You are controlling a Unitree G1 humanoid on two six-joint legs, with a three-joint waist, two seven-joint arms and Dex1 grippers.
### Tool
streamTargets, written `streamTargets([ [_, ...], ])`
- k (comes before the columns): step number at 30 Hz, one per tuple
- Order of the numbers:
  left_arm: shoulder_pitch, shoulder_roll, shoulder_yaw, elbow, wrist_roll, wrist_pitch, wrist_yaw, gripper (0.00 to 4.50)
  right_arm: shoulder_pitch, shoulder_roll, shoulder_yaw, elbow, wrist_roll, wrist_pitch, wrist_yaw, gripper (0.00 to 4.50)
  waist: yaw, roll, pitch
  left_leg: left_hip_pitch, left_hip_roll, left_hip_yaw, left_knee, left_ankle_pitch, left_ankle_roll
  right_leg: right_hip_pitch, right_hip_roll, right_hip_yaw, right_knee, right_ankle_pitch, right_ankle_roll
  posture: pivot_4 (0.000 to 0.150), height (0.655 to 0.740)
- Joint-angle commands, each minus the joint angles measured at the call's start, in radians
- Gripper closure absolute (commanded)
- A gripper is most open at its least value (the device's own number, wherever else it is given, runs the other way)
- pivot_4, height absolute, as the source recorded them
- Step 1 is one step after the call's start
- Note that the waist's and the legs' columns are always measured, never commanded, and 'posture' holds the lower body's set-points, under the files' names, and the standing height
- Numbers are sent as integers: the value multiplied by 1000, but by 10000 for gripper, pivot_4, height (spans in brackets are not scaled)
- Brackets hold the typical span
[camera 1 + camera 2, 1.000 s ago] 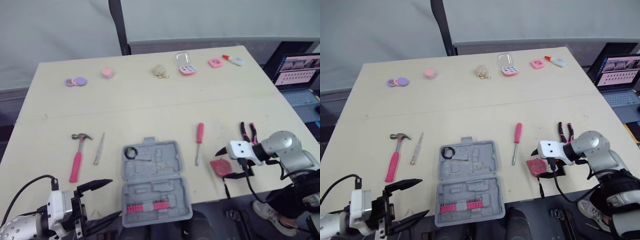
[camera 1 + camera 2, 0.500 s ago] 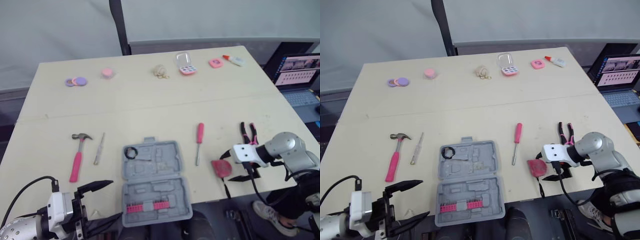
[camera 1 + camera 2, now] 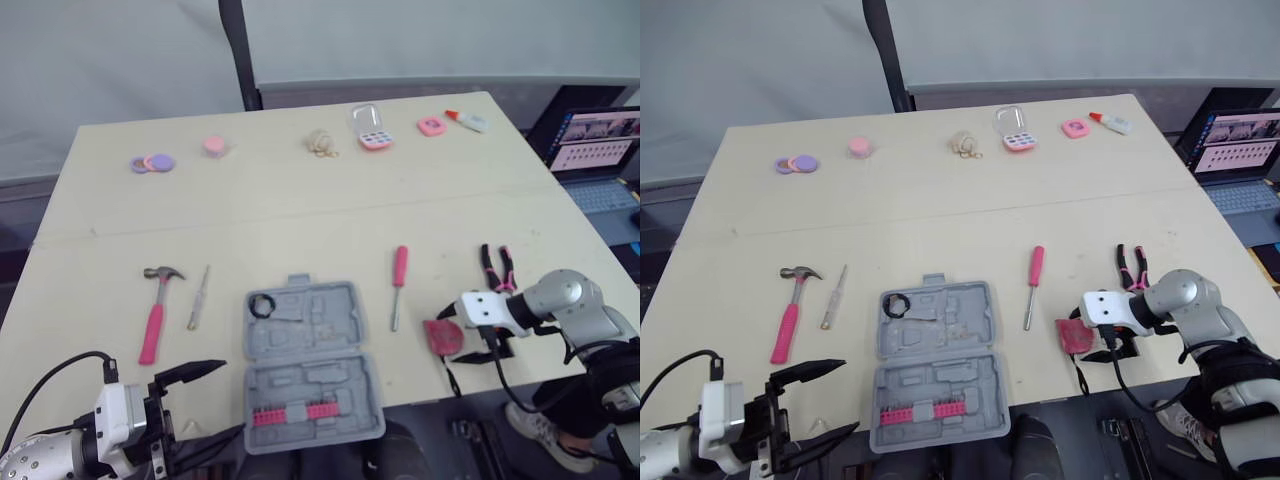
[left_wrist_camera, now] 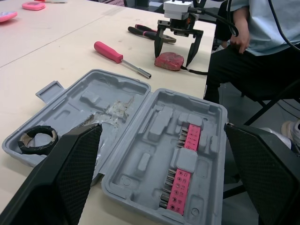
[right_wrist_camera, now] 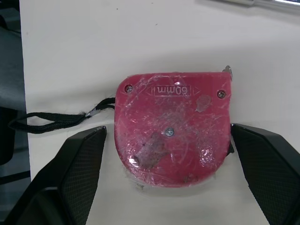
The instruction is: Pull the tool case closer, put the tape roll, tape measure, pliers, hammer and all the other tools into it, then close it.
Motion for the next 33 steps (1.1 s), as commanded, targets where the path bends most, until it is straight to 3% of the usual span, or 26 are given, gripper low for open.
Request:
streamTargets([
  [1, 1, 4, 5, -24, -7, 0, 5, 0, -1, -5, -13, -41, 2, 56, -9, 527, 0, 0, 0, 0, 0, 0, 0, 0, 0, 0, 0, 0, 0, 0, 0, 1500, 7287],
  [10, 0, -2, -5, -26, -2, -3, 12, 0, 6, -18, -9, -98, -9, 178, -9, 527, 0, 0, 0, 0, 0, 0, 0, 0, 0, 0, 0, 0, 0, 0, 0, 1500, 7287],
  [25, 6, -4, -16, -33, 0, -3, 22, 0, 25, -13, -17, -125, -6, 223, -39, 527, 0, 0, 0, 0, 0, 0, 0, 0, 0, 0, 0, 0, 0, 0, 0, 1500, 7287],
  [29, 2, -2, -22, -32, 1, -1, 21, 0, 46, -16, -29, -158, 4, 242, -53, 13062, 1, 0, 0, 0, 0, 0, 0, 0, 0, 0, 0, 0, 0, 0, 0, 1500, 7287],
  [33, -11, 2, -32, -26, 2, 2, 22, 0, 64, -24, -38, -193, 14, 268, -59, 14687, 1, 0, 0, 0, 0, 0, 0, 0, 0, 0, 0, 0, 0, 0, 0, 1500, 7287],
])
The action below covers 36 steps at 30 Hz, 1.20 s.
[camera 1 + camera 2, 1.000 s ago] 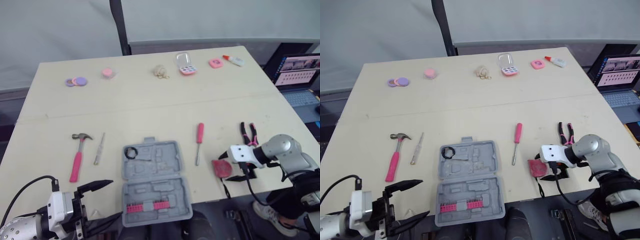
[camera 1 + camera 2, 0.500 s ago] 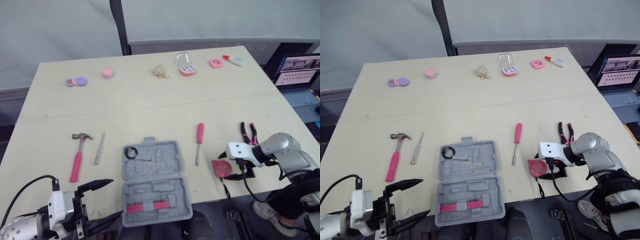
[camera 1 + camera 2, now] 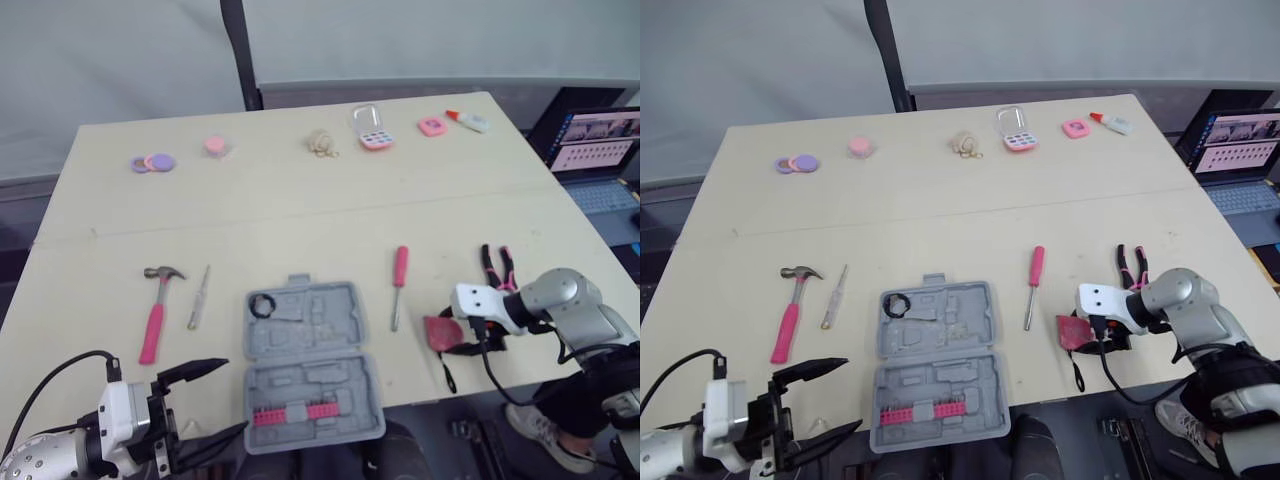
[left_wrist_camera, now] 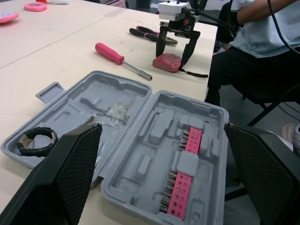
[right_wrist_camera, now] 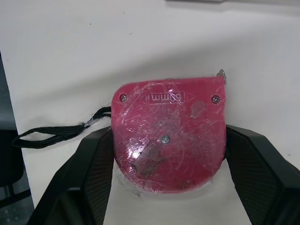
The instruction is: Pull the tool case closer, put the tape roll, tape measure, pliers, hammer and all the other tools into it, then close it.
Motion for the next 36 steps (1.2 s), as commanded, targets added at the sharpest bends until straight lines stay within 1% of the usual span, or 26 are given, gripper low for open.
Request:
streamTargets([
  [1, -7, 4, -9, -19, 0, 2, 2, 0, 20, -19, -23, -41, 12, 26, -8, 14687, 0, 0, 0, 0, 0, 0, 0, 0, 0, 0, 0, 0, 0, 0, 0, 1500, 7287],
  [9, -24, 4, -21, -19, 2, 10, 6, 0, 25, -23, -30, -52, 8, 50, -36, 14689, -1, 0, 0, 0, 0, 0, 0, 0, 0, 0, 0, 0, 0, 0, 0, 1500, 7287],
  [12, -31, 11, -4, -18, -14, 20, 5, 0, 21, -34, -39, -94, 21, 97, -30, 14690, 0, 0, 0, 0, 0, 0, 0, 0, 0, 0, 0, 0, 0, 0, 0, 1500, 7287],
  [16, -35, 26, 42, -5, -54, 39, -4, 0, 15, -76, -67, -231, 59, 224, -2, 14690, 0, 0, 0, 0, 0, 0, 0, 0, 0, -1, 0, 0, 0, 0, 0, 1500, 7287],
  [19, -45, 38, 84, 3, -95, 70, -8, 0, -15, -113, -77, -364, 100, 389, 24, 14690, 0, 1, 0, 0, 0, 0, 0, 0, 0, -1, 0, 0, 0, 0, 0, 1500, 7287],
  [21, -51, 50, 117, 37, -92, 56, -33, 0, -47, -134, -70, -457, 129, 509, 39, 14690, 0, 1, 0, 0, 0, -1, 0, 0, 0, -1, 0, 0, 0, 0, 0, 1500, 7287],
  [23, -61, 64, 153, 73, -94, 47, -56, 0, -95, -153, -42, -535, 157, 637, 67, 14690, -1, 1, 1, 0, 0, -1, 0, 0, 0, -1, 0, 0, 0, 0, 0, 1500, 7287],
  [26, -72, 77, 180, 96, -108, 55, -81, 0, -170, -158, 8, -590, 165, 746, 78, 14690, -1, 1, 1, -1, 1, -1, -1, -1, -1, -2, 0, 0, 0, 0, -1, 1500, 7287],
  [30, -95, 107, 204, 159, -116, 53, -147, 0, -319, -100, 125, -589, 100, 842, 30, 14690, -3, 1, 1, -1, 1, -1, -1, -1, -1, -3, 0, 0, 0, 0, -1, 1500, 7287],
  [36, -160, 122, 179, 254, -93, 38, -211, 0, -499, -26, 294, -590, 49, 969, 29, 14690, -3, 1, 1, -3, 1, -1, -1, -1, -1, -6, 0, 0, 2, -1, -1, 1500, 7287],
])
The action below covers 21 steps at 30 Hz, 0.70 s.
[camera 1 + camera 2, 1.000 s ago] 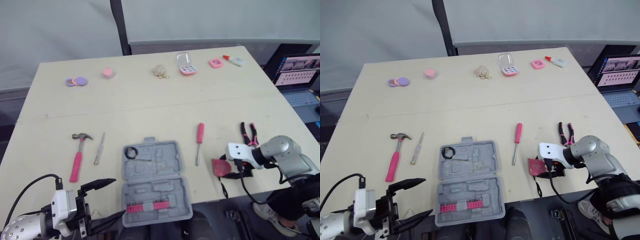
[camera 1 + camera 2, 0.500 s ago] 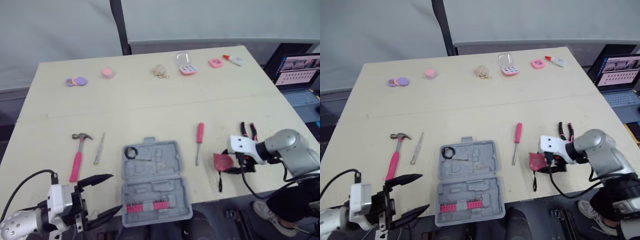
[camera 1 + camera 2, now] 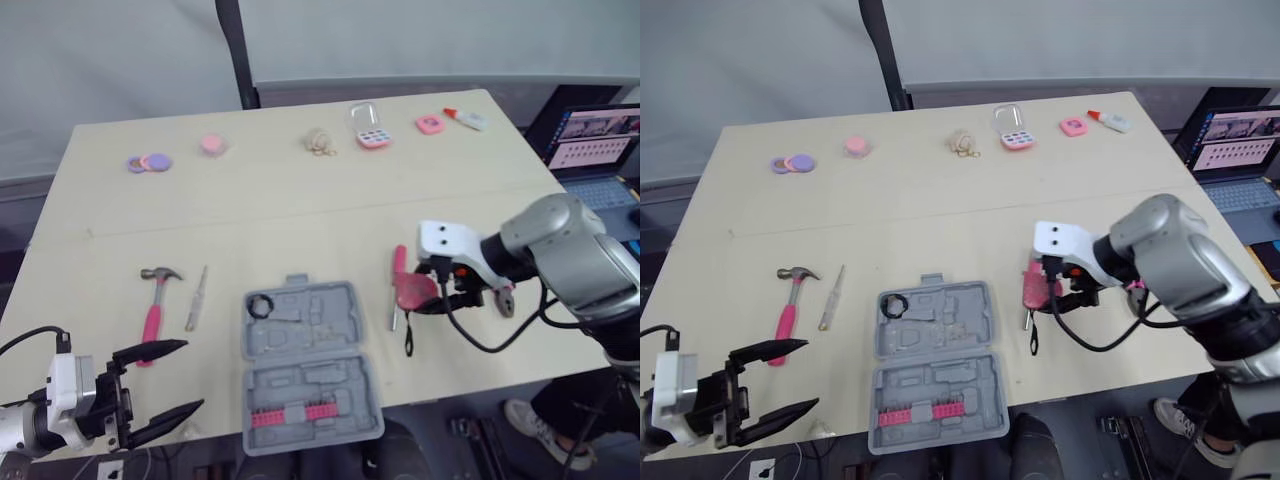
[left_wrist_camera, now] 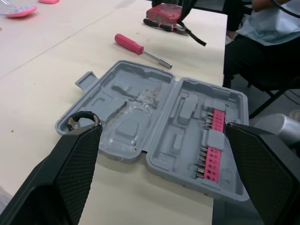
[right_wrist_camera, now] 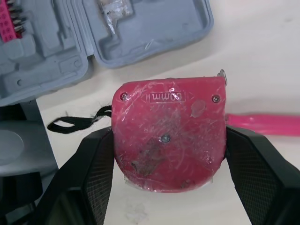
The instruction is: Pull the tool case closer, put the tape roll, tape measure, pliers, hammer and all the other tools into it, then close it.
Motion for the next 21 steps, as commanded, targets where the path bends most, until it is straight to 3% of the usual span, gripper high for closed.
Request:
streamTargets([
  [1, -31, 3, -10, 50, 12, -24, -35, 0, -88, 28, 74, -14, -32, 64, -2, 14690, 0, 0, 0, 0, 0, 0, 0, 0, 0, -1, 0, 0, 0, 0, 0, 1500, 7287],
  [13, -100, -24, -68, 157, 75, -98, -63, 0, -237, 237, 265, 155, -90, 107, -65, 14690, -21, -1, 0, -2, -2, 4, 0, 0, 0, -5, 0, -2, 4, 0, 0, 1500, 7287],
  [21, -92, -24, -70, 149, 85, -109, -59, 0, -270, 390, 328, 320, -128, 27, -114, 14690, -29, -1, -1, -2, -2, 9, -1, 0, -1, -11, 0, -3, 10, 0, -1, 1500, 7287],
])
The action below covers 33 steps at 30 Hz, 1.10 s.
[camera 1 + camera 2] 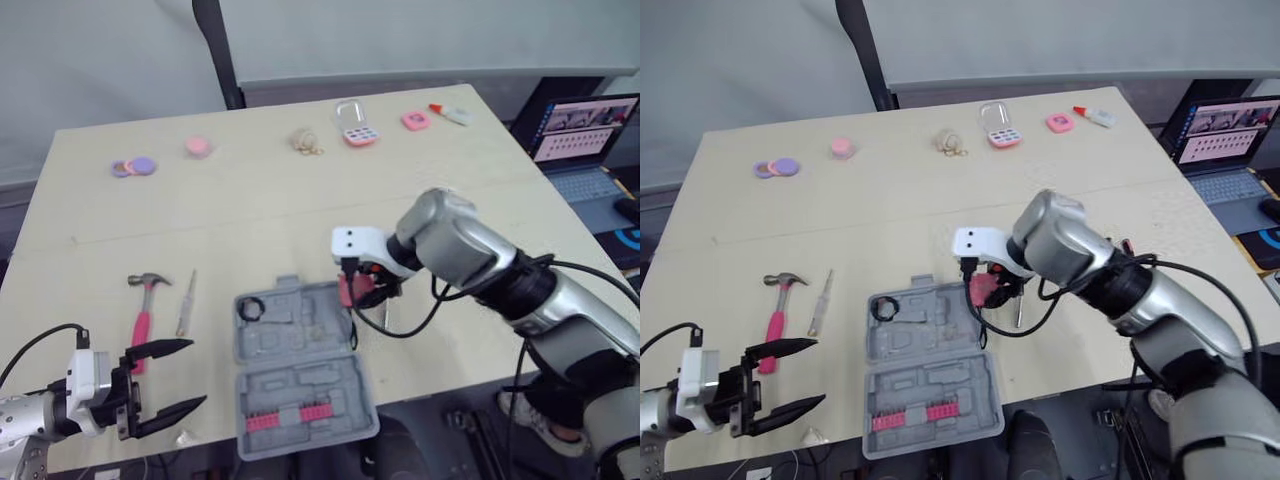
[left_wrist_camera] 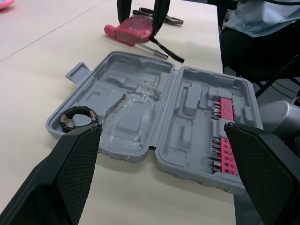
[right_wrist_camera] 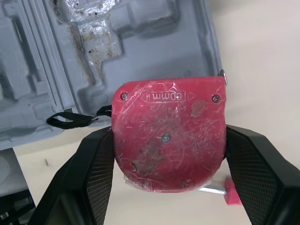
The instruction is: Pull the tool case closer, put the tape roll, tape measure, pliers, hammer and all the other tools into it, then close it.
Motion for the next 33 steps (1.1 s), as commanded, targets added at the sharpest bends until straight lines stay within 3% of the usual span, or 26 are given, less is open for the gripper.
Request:
streamTargets([
  [1, 18, 2, 13, -15, 5, -17, 1, 0, -33, 33, 12, 41, -31, -45, -22, 14690, 0, 0, 0, 0, 0, 1, 0, 0, 0, 0, 0, 0, 0, 0, 0, 1500, 7287],
  [33, 63, -26, -23, -54, 31, -46, 45, 0, -50, 210, 86, 194, -211, -226, 14, 14690, -4, 0, 0, 0, 0, 2, 0, 0, -1, -2, 0, 0, 2, 0, -1, 1500, 7287],
])
